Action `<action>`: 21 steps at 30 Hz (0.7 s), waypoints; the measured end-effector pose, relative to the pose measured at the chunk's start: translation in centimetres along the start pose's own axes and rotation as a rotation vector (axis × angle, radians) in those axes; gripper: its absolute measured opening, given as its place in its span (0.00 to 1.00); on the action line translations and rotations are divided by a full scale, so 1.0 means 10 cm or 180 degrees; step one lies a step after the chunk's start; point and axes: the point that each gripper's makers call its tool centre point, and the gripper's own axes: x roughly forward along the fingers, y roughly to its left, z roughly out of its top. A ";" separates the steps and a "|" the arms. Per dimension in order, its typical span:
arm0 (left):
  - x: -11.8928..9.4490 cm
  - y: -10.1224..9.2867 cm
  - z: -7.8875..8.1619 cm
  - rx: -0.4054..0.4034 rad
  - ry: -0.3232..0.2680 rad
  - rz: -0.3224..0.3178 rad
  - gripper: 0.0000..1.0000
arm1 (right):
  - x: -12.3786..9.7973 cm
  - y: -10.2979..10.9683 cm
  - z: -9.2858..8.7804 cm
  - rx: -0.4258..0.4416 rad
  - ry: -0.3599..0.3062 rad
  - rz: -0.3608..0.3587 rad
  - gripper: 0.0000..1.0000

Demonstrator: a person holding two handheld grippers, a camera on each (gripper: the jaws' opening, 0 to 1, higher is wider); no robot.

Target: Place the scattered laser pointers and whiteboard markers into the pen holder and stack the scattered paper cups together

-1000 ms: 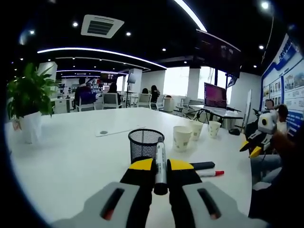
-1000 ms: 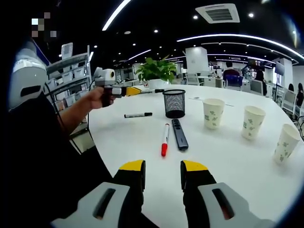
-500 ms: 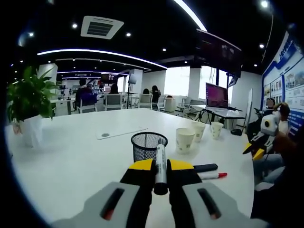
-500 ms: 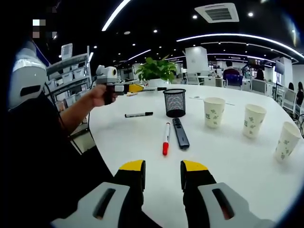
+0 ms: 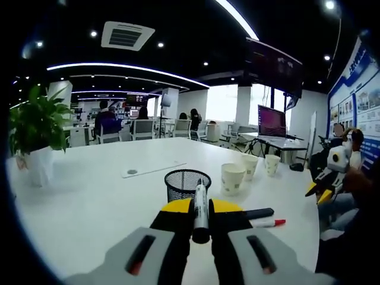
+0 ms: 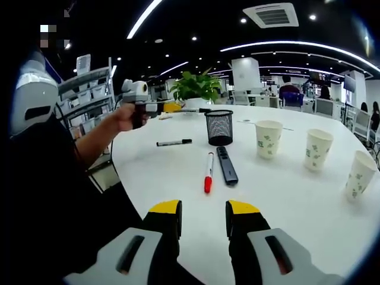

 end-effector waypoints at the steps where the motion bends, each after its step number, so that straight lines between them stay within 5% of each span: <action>1: 0.00 0.00 0.00 -0.0001 -0.0003 0.0000 0.13 | 0.00 0.00 0.00 -0.0001 -0.0001 0.0000 0.32; 21: 0.09 0.08 0.10 0.0021 -0.0053 0.0059 0.13 | -0.02 -0.01 0.00 -0.0012 0.0003 -0.0016 0.32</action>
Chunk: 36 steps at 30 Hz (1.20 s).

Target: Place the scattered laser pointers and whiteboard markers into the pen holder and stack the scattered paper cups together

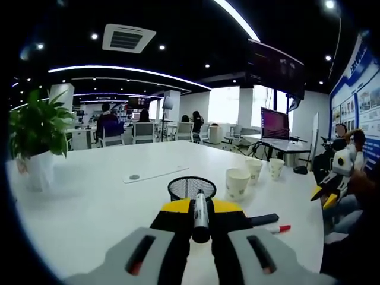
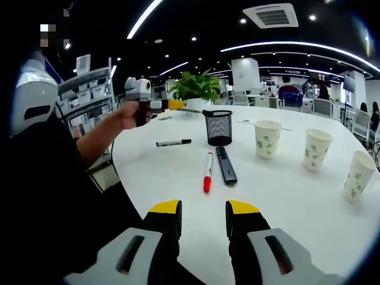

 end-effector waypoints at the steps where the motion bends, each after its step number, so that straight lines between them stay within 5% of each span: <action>1: 0.00 0.00 0.01 0.0003 -0.0003 0.0001 0.13 | 0.00 0.00 0.00 -0.0002 0.0001 0.0002 0.32; 36: 0.15 0.03 0.19 0.0103 -0.0027 -0.0015 0.13 | 0.04 0.04 -0.02 0.0016 0.0013 0.0032 0.32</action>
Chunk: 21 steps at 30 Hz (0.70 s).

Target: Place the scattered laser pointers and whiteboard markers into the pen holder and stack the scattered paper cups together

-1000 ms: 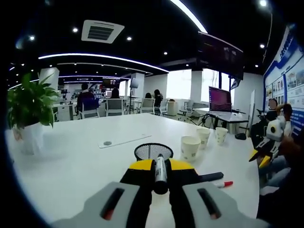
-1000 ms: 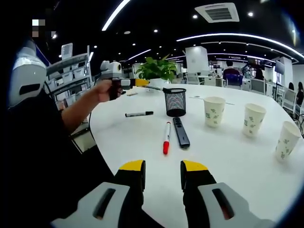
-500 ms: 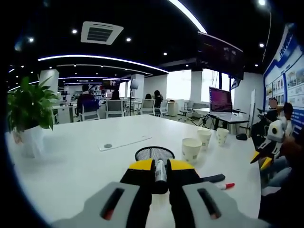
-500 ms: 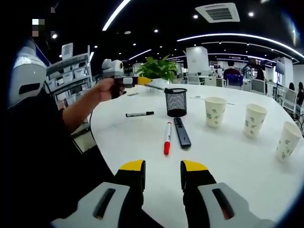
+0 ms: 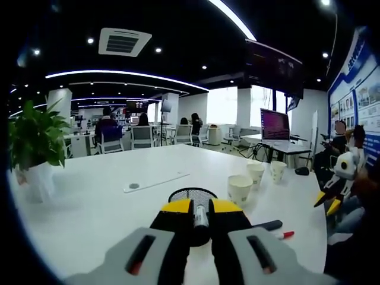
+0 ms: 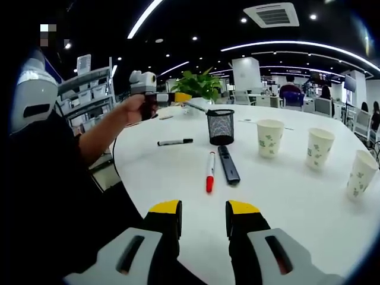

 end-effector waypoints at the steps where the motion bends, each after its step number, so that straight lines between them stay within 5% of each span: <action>1: 0.00 0.00 0.00 0.0001 0.0000 0.0000 0.13 | 0.00 0.00 0.00 0.0001 0.0002 0.0003 0.32; 21: 0.12 0.01 0.08 0.0009 -0.0020 0.0012 0.13 | 0.00 -0.01 -0.05 0.0041 0.0003 0.0009 0.32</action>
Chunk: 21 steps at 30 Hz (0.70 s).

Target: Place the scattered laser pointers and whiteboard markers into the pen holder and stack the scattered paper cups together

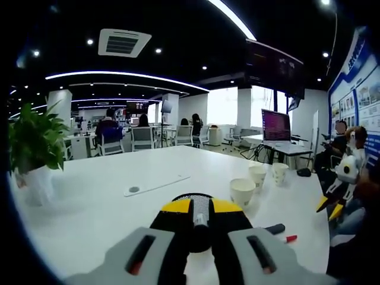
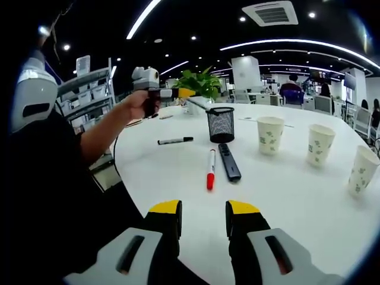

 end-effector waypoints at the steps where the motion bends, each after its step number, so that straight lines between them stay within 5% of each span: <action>1: 0.01 0.00 0.00 0.0005 0.0003 -0.0002 0.13 | 0.00 0.00 0.00 0.0003 -0.0001 -0.0002 0.32; 21: 0.14 -0.04 0.04 0.0013 0.0011 -0.0003 0.13 | -0.02 -0.03 -0.03 0.0030 -0.0006 -0.0008 0.32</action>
